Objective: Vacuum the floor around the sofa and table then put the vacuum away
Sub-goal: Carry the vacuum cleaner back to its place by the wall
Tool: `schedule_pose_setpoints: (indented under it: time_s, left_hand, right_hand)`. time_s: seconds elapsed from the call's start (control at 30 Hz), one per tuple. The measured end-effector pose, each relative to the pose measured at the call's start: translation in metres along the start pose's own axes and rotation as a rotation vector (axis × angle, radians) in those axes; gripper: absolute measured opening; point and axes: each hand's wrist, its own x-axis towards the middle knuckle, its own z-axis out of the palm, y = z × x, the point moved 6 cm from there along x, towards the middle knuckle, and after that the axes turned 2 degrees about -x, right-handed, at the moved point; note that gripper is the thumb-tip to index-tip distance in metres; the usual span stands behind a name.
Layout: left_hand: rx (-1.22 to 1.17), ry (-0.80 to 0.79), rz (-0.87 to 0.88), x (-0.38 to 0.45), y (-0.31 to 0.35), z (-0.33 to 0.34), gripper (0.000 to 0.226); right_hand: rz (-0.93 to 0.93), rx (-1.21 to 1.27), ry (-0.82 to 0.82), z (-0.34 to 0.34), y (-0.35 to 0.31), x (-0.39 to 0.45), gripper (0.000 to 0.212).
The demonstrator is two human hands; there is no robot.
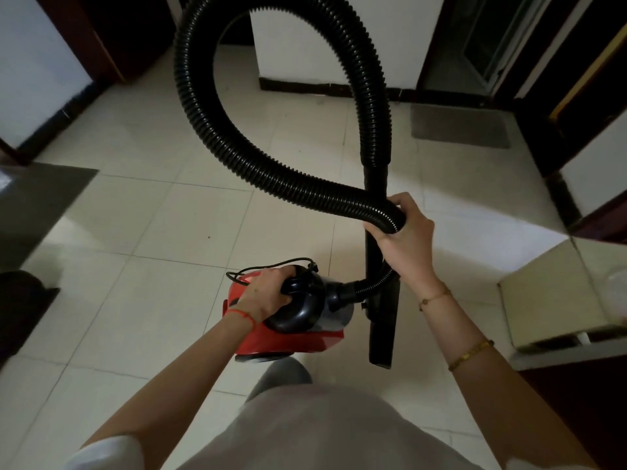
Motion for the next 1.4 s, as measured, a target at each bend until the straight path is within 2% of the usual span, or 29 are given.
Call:
schedule_pose_setpoints:
  time_s: [0.27, 0.7, 1.03, 1.4]
  left_hand:
    - [-0.040, 0.045, 0.014, 0.142, -0.050, -0.066, 0.055]
    - [-0.036, 0.024, 0.100, 0.386, -0.137, -0.182, 0.053]
    - [-0.054, 0.010, 0.105, 0.573, -0.180, -0.250, 0.039]
    - [-0.035, 0.054, 0.050, 0.790, -0.201, -0.329, 0.040]
  right_hand:
    - [-0.036, 0.008, 0.010, 0.078, 0.002, 0.150, 0.032]
    - [-0.047, -0.032, 0.077, 0.193, -0.002, 0.392, 0.037]
    - [-0.035, -0.012, 0.089, 0.266, 0.029, 0.579, 0.035]
    - [-0.032, 0.067, 0.017, 0.325, 0.059, 0.818, 0.035]
